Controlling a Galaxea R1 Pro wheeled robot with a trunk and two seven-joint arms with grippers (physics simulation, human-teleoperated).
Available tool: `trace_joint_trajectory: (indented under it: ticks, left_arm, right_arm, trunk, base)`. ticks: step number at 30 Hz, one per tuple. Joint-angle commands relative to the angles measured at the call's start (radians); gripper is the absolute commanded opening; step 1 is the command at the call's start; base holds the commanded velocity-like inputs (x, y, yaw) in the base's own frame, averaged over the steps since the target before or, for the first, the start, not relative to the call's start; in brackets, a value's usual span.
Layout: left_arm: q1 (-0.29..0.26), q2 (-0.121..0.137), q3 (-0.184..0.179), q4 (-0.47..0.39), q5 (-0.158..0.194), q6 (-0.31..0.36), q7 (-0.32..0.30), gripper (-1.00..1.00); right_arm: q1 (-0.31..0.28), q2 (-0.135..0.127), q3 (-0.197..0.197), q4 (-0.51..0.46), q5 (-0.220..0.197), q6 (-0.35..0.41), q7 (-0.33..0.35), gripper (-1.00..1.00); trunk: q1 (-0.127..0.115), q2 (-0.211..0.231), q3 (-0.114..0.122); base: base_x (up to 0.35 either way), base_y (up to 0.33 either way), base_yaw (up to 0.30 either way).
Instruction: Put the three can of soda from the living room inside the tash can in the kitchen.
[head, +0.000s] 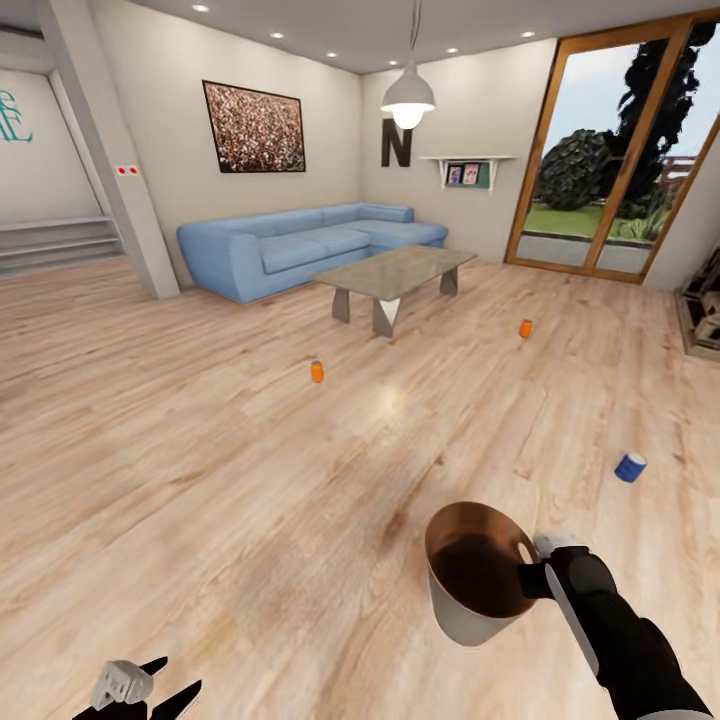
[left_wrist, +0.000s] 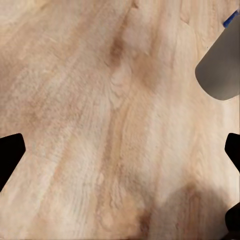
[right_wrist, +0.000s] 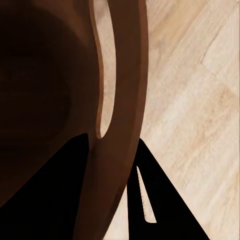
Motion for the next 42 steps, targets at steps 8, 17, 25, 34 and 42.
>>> trace_joint_trajectory:
  ticks: [8, 17, 25, 34, 42]
  left_arm:
    - [0.000, 0.001, 0.000, 0.000, 0.000, 0.000, 0.000, 1.00]
    - [0.000, 0.000, 0.000, 0.000, 0.000, 0.000, 0.000, 1.00]
    - [0.000, 0.000, 0.000, 0.000, 0.000, 0.000, 0.000, 1.00]
    - [0.000, 0.000, 0.000, 0.000, 0.000, 0.000, 0.000, 1.00]
    - [0.000, 0.000, 0.000, 0.000, 0.000, 0.000, 0.000, 1.00]
  right_arm:
    - [0.000, 0.000, 0.001, 0.000, -0.007, 0.000, 0.000, -1.00]
    - [0.000, 0.000, 0.001, 0.000, -0.007, 0.000, 0.000, -1.00]
    - [0.000, 0.000, 0.002, 0.000, -0.007, 0.000, 0.000, -1.00]
    - [0.000, 0.000, 0.002, 0.000, -0.010, 0.000, 0.000, -1.00]
    - [0.000, 0.000, 0.002, 0.000, -0.010, 0.000, 0.000, -1.00]
  trunk:
    - [0.000, 0.000, 0.000]
    - [0.000, 0.000, 0.000]
    - [0.000, 0.000, 0.000]
    - [0.000, 0.000, 0.000]
    - [0.000, 0.000, 0.003]
  base:
    - [0.335, 0.176, 0.000]
    - [0.335, 0.176, 0.000]
    - [0.335, 0.176, 0.000]
    - [0.335, 0.176, -0.045]
    - [0.335, 0.176, -0.218]
